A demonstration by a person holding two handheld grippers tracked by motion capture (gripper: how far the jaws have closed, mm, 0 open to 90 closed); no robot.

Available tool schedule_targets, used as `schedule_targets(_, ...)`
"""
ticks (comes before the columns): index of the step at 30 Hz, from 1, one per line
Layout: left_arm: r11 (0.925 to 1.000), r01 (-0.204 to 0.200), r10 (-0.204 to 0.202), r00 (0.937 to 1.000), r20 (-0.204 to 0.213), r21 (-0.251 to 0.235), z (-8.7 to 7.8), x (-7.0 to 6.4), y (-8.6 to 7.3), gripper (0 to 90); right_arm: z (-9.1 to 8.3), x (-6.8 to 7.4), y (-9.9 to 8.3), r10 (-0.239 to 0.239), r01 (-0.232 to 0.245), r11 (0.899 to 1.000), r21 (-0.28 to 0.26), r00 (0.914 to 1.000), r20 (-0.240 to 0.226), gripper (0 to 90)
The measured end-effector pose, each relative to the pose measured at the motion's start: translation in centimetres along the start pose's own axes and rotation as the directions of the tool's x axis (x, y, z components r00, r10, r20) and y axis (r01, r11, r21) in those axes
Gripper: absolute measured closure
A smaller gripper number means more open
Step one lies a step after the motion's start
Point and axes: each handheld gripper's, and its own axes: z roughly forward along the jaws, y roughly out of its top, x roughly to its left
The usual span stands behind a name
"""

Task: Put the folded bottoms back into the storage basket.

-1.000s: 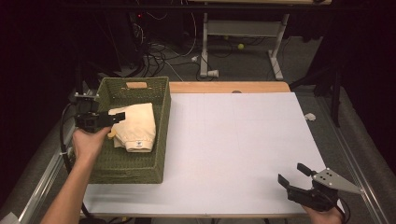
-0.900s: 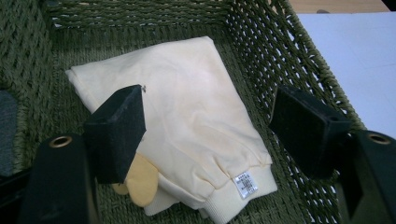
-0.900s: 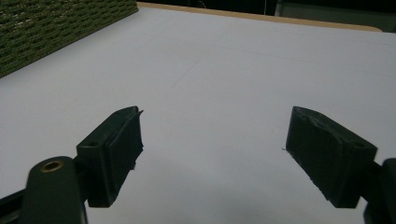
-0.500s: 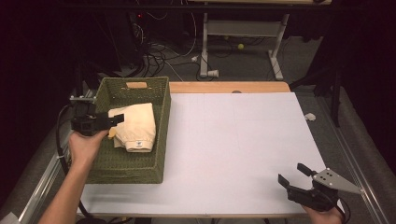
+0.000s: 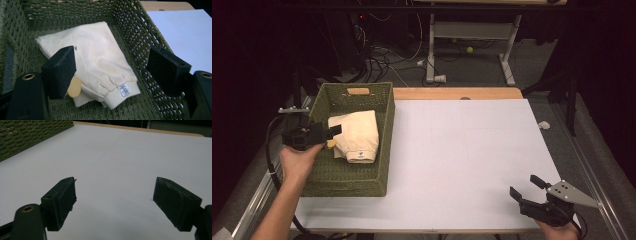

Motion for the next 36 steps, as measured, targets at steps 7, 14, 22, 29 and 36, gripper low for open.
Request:
schedule_targets(7,0.9999,-0.009,0.009,1.0,0.002,-0.007,-0.4,-0.1,-0.3,22.1,0.0,0.0,0.0,0.001,-0.001,1.0,0.0,1.0,0.0,19.4)
schedule_targets(14,0.9996,-0.016,0.016,0.9998,0.008,-0.025,-0.9,-0.3,-1.0,22.1,0.0,0.0,0.0,0.001,-0.001,1.0,0.0,1.0,0.0,19.4)
schedule_targets(22,0.9984,-0.036,0.037,0.9991,0.02,-0.044,-1.5,-0.6,-1.7,22.2,0.0,0.0,0.0,0.002,-0.002,1.0,0.0,1.0,0.001,19.4)
schedule_targets(29,0.9972,-0.054,0.056,0.998,0.03,-0.051,-1.9,-1.0,-2.2,22.1,0.0,0.0,0.0,0.001,-0.001,1.0,0.0,1.0,0.001,19.4)
schedule_targets(36,0.9961,-0.069,0.071,0.9963,0.048,-0.055,-2.2,-1.4,-2.6,22.2,0.0,0.0,0.0,0.002,-0.002,1.0,0.001,1.0,0.001,19.4)
